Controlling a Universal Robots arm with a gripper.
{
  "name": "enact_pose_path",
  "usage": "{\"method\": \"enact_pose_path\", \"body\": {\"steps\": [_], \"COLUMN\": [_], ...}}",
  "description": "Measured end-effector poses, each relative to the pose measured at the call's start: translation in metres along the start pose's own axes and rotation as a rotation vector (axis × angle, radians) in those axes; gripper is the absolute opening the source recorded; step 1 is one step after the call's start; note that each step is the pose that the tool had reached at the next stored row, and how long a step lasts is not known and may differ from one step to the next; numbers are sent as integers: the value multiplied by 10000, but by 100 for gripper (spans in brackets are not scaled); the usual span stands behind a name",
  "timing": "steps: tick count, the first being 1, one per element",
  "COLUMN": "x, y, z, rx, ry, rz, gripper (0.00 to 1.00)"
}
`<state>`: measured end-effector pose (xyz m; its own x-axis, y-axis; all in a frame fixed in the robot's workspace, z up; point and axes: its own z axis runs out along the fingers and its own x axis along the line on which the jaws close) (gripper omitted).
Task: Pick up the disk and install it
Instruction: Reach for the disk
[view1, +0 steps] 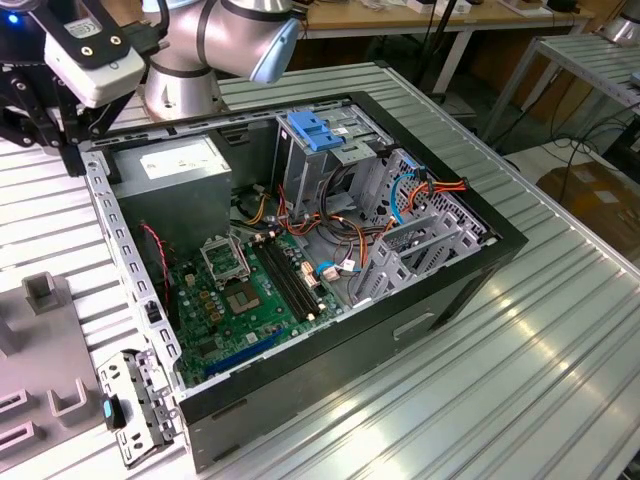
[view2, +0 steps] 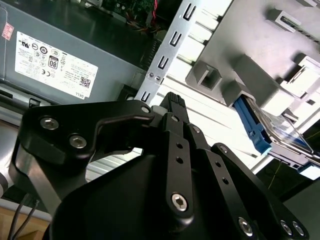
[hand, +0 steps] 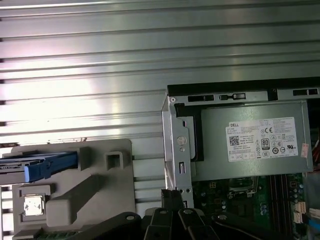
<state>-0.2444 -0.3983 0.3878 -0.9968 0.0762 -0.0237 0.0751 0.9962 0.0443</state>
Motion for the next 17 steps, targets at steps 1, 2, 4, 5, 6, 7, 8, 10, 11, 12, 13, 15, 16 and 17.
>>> {"method": "enact_pose_path", "body": {"steps": [1, 2, 4, 5, 6, 7, 8, 10, 11, 12, 13, 15, 16, 17], "x": [12, 35, 82, 92, 106, 124, 138, 171, 191, 205, 215, 246, 259, 268], "y": [-1, -3, -6, -7, -8, -9, -10, -13, -14, -15, -16, -18, -19, -20], "z": [0, -1, -2, -3, -3, -3, -4, -4, -5, -6, -6, -7, -7, -7], "rx": [0, 0, 0, 0, 1, 0, 0, 0, 0, 0, 0, 0, 0, 0], "ry": [0, 0, 0, 1, 1, 0, 0, 0, 0, 0, 0, 1, 0, 0], "rz": [1, 0, 0, 0, 0, 0, 0, 0, 0, 0, 0, 0, 1, 0], "gripper": [11, 11, 11, 11, 11, 11, 11, 11, 11, 11, 11, 11, 11, 11]}}
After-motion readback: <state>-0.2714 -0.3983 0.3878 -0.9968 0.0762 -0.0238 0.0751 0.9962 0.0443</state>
